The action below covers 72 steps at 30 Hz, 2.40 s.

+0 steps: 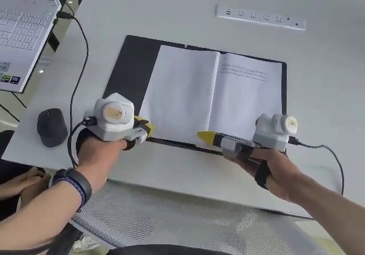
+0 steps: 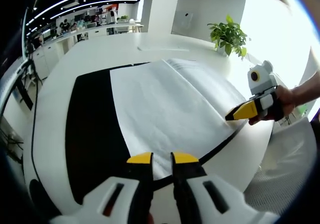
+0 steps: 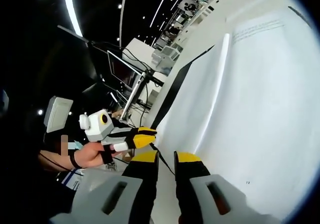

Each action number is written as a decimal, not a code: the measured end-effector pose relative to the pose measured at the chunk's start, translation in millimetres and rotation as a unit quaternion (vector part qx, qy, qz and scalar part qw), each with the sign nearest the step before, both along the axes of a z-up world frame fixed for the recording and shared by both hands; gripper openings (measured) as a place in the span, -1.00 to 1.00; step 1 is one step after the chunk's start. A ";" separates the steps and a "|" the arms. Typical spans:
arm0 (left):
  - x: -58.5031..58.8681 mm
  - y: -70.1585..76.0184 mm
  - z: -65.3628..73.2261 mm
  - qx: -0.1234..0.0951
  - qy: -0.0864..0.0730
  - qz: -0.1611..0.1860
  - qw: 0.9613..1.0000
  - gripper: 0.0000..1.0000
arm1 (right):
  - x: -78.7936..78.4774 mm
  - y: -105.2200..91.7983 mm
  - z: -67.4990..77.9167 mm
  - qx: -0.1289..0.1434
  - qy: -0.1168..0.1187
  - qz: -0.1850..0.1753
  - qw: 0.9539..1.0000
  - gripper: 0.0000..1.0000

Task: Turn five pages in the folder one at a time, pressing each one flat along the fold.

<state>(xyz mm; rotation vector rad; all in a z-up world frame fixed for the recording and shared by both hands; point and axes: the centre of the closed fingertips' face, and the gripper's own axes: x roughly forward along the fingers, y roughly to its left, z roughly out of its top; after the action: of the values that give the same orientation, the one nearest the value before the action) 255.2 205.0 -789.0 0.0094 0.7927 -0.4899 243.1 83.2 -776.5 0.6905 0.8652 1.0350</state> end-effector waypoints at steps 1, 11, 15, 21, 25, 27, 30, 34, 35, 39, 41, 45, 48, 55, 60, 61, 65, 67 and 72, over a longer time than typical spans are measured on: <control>0.9 -0.4 3.3 -0.003 -0.003 -0.001 1.000 -0.75 | 3.4 -2.2 1.6 0.000 -0.004 -0.005 1.000 -0.75; 5.7 0.9 25.3 -0.003 -0.024 -0.006 1.000 -0.64 | 29.9 -29.9 18.6 -0.018 -0.043 -0.051 0.998 -0.58; 7.2 1.0 32.8 -0.002 -0.030 -0.010 0.999 -0.59 | 43.9 -46.4 22.6 -0.035 -0.060 -0.068 0.995 -0.54; 10.3 2.5 43.7 0.002 -0.040 -0.015 0.999 -0.51 | 53.7 -63.8 27.9 -0.065 -0.093 -0.075 0.991 -0.41; 11.3 2.3 53.4 0.001 -0.048 -0.018 0.999 -0.47 | 52.2 -71.6 41.0 -0.088 -0.113 -0.072 0.987 -0.33; 11.9 2.2 57.0 0.001 -0.051 -0.017 0.999 -0.43 | 52.4 -78.9 44.4 -0.106 -0.125 -0.068 0.984 -0.32; 12.3 2.1 63.2 0.003 -0.058 -0.021 0.998 -0.39 | 50.9 -87.6 55.5 -0.119 -0.140 -0.072 0.980 -0.25; 11.7 2.0 71.3 0.005 -0.064 -0.028 0.998 -0.34 | 50.8 -100.7 67.3 -0.130 -0.157 -0.080 0.976 -0.17; 11.7 2.4 72.7 0.006 -0.066 -0.029 0.997 -0.33 | 50.8 -105.1 70.7 -0.134 -0.162 -0.083 0.974 -0.16; 11.8 5.0 79.6 0.005 -0.072 -0.027 0.997 -0.29 | 50.1 -121.3 78.8 -0.151 -0.179 -0.089 0.968 -0.08; 11.4 6.3 80.9 0.004 -0.073 -0.025 0.997 -0.28 | 50.2 -127.9 81.4 -0.158 -0.183 -0.093 0.966 -0.01; 8.9 8.8 82.4 0.004 -0.072 -0.022 0.997 -0.24 | 48.2 -141.3 87.1 -0.167 -0.192 -0.102 0.962 0.05; 5.0 10.9 88.3 0.005 -0.076 -0.021 0.997 -0.21 | 45.4 -147.7 90.5 -0.171 -0.196 -0.107 0.959 0.07; 0.2 20.1 90.0 0.005 -0.079 -0.009 0.997 -0.18 | 35.9 -154.9 94.5 -0.178 -0.201 -0.115 0.956 0.13; -5.9 23.3 91.8 0.007 -0.081 -0.006 0.997 -0.14 | 27.4 -155.5 95.4 -0.185 -0.209 -0.119 0.953 0.20; -7.4 23.9 92.5 0.006 -0.081 -0.005 0.997 -0.13 | 25.7 -156.2 95.1 -0.189 -0.211 -0.120 0.952 0.21; -11.9 24.8 92.3 0.004 -0.083 -0.003 0.997 -0.07 | 19.0 -157.4 92.3 -0.195 -0.213 -0.118 0.950 0.26; -14.7 24.6 90.8 0.002 -0.080 -0.002 0.997 -0.03 | 18.6 -160.6 87.1 -0.201 -0.211 -0.115 0.950 0.29; -20.5 27.2 88.2 -0.001 -0.078 0.007 0.997 0.03 | 8.5 -161.8 82.0 -0.214 -0.212 -0.109 0.947 0.35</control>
<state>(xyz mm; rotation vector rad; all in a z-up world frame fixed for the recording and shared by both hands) 234.7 232.2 -700.7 0.0391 0.6396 -0.4713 251.5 -78.6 -694.5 0.1759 0.5904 0.7231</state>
